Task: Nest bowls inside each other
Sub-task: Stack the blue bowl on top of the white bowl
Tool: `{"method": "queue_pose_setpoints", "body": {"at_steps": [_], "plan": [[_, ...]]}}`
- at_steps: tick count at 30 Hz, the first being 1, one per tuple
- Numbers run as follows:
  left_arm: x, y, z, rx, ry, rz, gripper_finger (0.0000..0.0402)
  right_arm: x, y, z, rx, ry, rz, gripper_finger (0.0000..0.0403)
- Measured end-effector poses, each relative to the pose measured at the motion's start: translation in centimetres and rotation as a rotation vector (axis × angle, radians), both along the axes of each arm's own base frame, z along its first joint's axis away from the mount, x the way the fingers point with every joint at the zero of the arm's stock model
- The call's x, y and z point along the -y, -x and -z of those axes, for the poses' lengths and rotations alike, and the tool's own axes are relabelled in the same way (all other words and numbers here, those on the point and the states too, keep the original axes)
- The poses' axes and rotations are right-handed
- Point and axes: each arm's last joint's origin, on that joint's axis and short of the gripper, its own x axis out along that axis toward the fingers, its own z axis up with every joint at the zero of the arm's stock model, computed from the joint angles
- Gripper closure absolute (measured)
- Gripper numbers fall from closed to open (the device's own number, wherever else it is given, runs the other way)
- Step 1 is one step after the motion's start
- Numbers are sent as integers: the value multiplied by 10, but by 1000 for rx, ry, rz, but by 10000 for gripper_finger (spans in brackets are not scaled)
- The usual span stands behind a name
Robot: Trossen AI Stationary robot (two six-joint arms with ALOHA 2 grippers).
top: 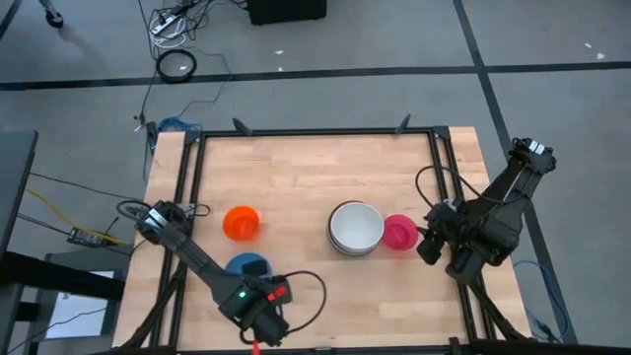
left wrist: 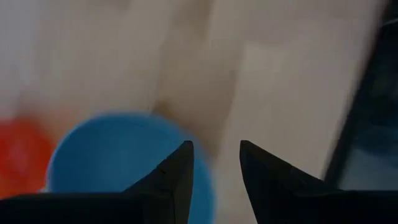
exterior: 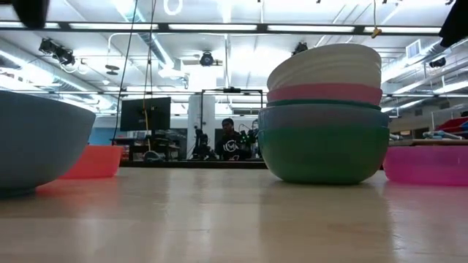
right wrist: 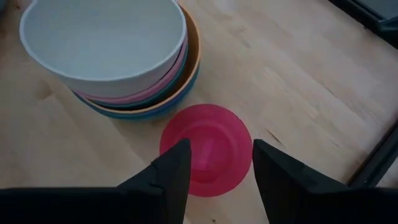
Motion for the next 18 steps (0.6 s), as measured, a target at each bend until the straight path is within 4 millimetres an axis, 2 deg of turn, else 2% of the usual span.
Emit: {"method": "queue_pose_setpoints", "body": {"at_steps": [8, 18], "plan": [[7, 11, 3, -10, -15, -66, 263, 0, -1, 0, 7, 30, -25, 245], [7, 17, 40, -41, -11, -139, 264, 1, -1, 0, 3, 45, -39, 245]]}}
